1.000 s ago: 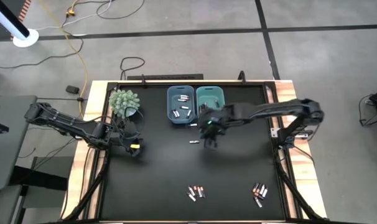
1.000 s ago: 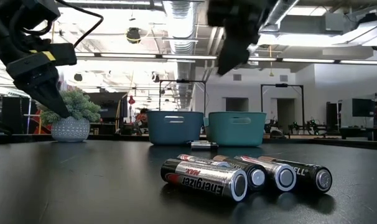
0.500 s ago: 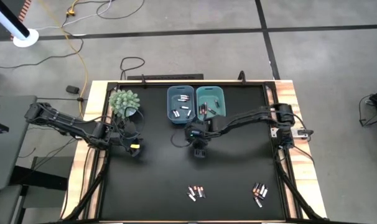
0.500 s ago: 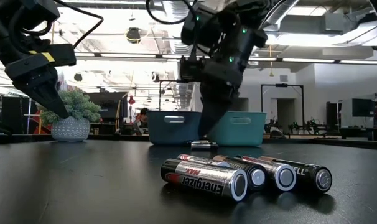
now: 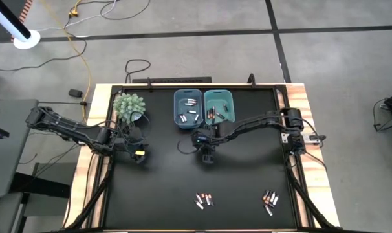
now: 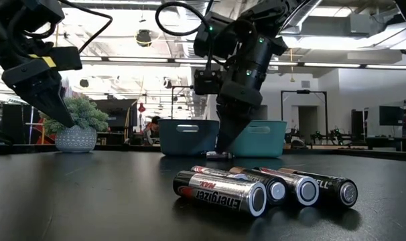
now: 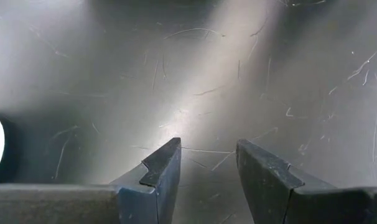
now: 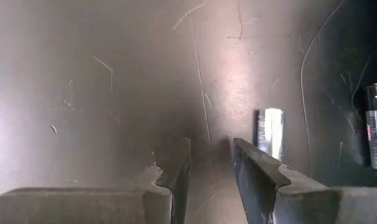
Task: Sort batteries
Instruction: Put the silver battery into the blue bin
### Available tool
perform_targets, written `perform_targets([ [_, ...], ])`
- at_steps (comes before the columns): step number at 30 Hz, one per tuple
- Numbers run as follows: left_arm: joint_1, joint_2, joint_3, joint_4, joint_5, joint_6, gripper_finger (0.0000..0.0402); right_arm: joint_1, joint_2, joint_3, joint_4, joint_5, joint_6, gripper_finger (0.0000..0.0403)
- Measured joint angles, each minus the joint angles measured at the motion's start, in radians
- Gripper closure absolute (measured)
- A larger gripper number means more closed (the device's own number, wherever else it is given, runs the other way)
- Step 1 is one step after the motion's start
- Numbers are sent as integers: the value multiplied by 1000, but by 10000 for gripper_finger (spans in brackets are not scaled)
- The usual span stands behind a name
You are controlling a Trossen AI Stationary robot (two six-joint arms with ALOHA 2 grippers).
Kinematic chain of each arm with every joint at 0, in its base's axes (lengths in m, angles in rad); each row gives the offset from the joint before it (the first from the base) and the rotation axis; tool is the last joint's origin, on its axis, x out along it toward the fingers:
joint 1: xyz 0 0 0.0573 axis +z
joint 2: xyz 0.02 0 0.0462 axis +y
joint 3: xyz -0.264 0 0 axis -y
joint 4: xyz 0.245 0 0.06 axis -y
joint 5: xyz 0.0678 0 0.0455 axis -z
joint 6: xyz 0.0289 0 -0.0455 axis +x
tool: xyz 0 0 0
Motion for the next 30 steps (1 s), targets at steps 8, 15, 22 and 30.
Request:
perform_targets([
  [8,0,0,0,1,0,10,253,-14,-47,3,39,53,-1,266],
  [15,0,0,0,3,0,35,253,-64,-81,3,44,75,0,266],
  [22,0,0,0,5,0,34,253,-85,-68,4,51,75,35,266],
  [30,0,0,0,5,0,32,253,-67,-63,3,35,74,53,266],
])
